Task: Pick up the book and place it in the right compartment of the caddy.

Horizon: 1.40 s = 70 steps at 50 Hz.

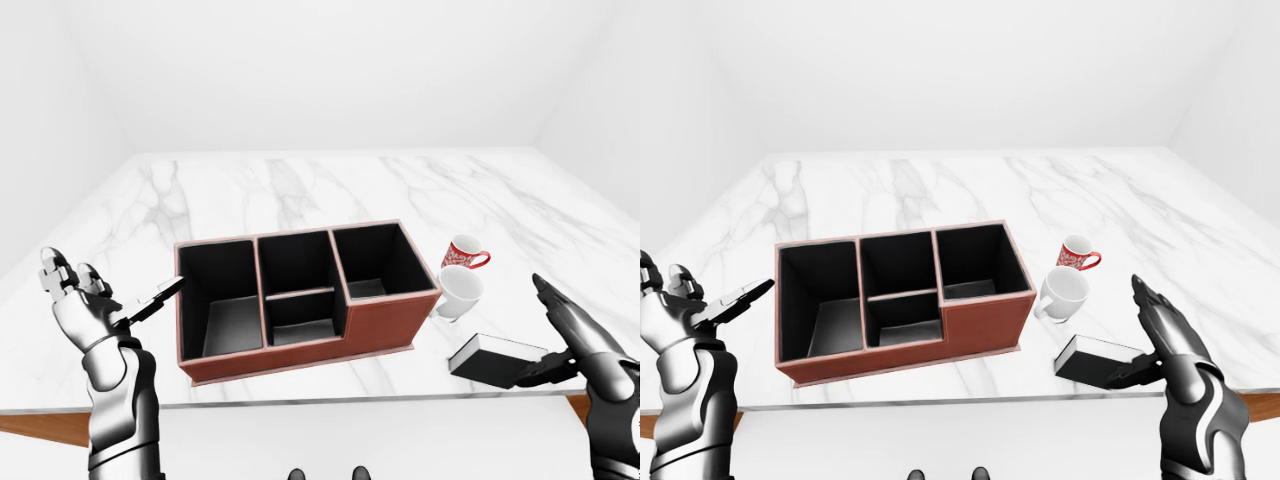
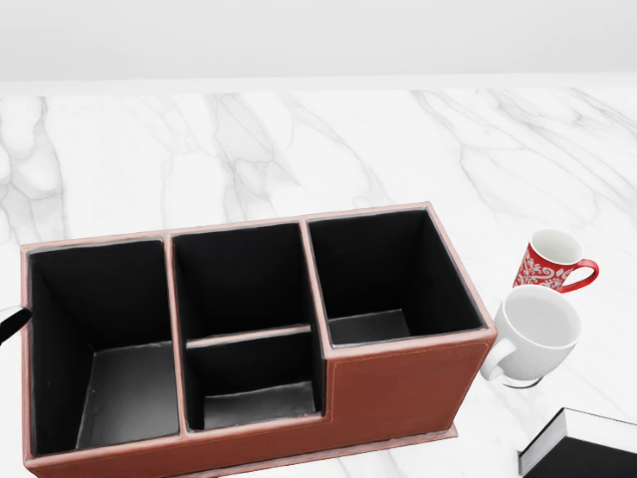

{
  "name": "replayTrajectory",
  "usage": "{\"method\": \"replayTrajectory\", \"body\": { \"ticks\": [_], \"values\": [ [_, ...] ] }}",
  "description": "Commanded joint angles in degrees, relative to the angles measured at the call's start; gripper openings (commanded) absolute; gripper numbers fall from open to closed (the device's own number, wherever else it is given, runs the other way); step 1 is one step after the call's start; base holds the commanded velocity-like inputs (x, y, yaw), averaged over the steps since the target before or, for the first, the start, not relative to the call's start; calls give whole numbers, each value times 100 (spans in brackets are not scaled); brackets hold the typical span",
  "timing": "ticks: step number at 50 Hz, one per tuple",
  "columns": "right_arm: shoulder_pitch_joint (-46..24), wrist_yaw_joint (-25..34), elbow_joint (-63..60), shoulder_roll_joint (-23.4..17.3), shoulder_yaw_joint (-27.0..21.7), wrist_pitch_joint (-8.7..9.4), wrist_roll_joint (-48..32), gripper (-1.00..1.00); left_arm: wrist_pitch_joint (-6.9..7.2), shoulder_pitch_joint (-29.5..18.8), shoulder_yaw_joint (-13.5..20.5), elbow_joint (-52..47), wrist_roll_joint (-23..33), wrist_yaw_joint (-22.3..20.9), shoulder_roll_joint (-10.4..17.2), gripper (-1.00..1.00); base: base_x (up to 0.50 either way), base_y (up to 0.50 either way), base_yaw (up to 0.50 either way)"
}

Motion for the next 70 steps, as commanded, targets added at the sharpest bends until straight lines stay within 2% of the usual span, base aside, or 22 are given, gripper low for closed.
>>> {"method": "replayTrajectory", "body": {
  "ticks": [1, 15, 43, 53, 54, 55, 56, 70],
  "values": [
    [-205, -182, 312, -85, 340, 0, 46, 100, 0, 0, 6, -11, -2, 8, 9, 100, 0, 0, 0],
    [-272, -519, 952, -110, 731, 0, 30, 100, 0, 2, 6, -2, -3, 5, 3, 100, 0, 0, 0],
    [-147, -564, 1273, -33, 942, 0, -79, 100, 0, -2, 19, 1, -28, 5, 14, 100, 0, 0, 0],
    [-219, -763, 1760, -114, 1057, 0, 4, 100, 0, -12, 23, 13, -34, 4, 20, 100, 0, 0, 0],
    [-227, -756, 1754, -117, 1060, 0, 18, 41, 0, -8, 22, 1, -37, 4, 20, 100, 0, 0, 0],
    [-252, -783, 1804, -128, 1065, 0, 31, -9, 0, -8, 22, -4, -37, 7, 21, 100, 0, 0, 0],
    [-231, -760, 1752, -126, 1066, 0, 46, -100, 0, -7, 25, -16, -42, 9, 22, 100, 0, 0, 0],
    [-178, -700, 1639, -107, 983, 0, 84, -100, 0, -12, 13, -10, -20, 15, 9, 100, 0, 0, 0]
  ]
}}
